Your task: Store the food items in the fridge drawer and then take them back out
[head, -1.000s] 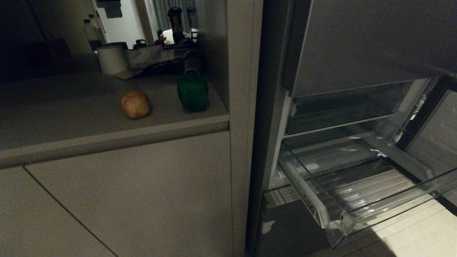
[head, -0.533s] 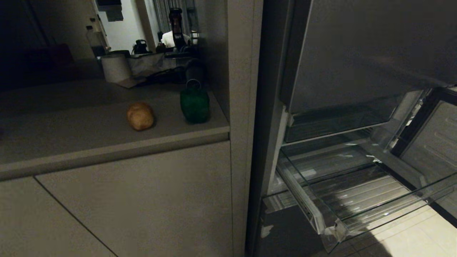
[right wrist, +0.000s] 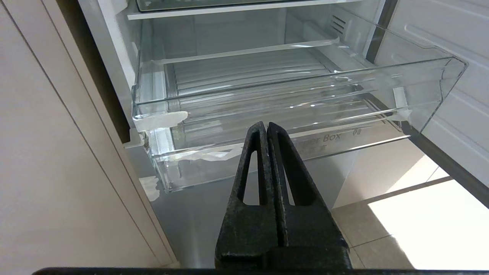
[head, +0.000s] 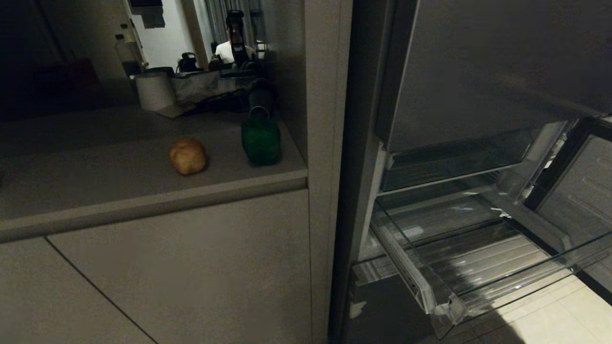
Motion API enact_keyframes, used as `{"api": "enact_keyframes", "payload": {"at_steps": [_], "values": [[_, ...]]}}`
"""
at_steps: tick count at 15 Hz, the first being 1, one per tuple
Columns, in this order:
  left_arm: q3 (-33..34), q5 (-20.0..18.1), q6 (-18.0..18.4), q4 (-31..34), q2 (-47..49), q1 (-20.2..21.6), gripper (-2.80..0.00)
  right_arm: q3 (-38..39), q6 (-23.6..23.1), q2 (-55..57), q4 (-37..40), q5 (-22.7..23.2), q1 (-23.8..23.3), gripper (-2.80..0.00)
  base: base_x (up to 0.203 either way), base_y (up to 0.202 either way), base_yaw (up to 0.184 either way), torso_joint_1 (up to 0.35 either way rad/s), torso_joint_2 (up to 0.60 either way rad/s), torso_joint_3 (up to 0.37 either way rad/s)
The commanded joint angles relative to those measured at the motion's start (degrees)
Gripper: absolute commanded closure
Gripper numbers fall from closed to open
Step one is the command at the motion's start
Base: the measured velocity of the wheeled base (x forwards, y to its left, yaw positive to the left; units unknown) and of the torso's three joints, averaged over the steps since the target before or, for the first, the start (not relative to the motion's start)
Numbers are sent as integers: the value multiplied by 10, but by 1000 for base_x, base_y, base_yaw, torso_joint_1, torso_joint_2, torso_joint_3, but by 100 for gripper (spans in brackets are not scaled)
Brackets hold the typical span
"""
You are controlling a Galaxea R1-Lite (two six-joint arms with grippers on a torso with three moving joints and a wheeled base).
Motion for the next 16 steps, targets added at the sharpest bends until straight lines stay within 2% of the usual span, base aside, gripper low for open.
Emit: {"api": "enact_keyframes", "payload": {"at_steps": [1, 4, 8, 9, 13, 16], "values": [[-41, -11, 4, -6, 5, -1, 0, 18, 0, 0, 0, 0, 0, 0, 0, 0, 0, 0, 0, 0], [-146, -57, -19, 8, 96, -5, 0, 18, 0, 0, -1, 0, 0, 0, 0, 0, 0, 0, 0, 0], [-224, -98, -36, 8, 302, -59, 0, 18, 0, 0, -1, 0, 1, 0, 0, 0, 0, 0, 0, 0], [-245, -102, -40, 3, 357, -68, -280, 18, 0, 0, 0, 0, 0, 0, 0, 0, 0, 0, 0, 0], [-358, -105, -71, -40, 568, -83, -280, 18, 0, 0, 0, 0, 0, 0, 0, 0, 0, 0, 0, 0], [-467, -42, -84, -56, 723, -88, -280, 18, 0, 0, 0, -1, 0, 0, 0, 0, 0, 0, 0, 0]]}}
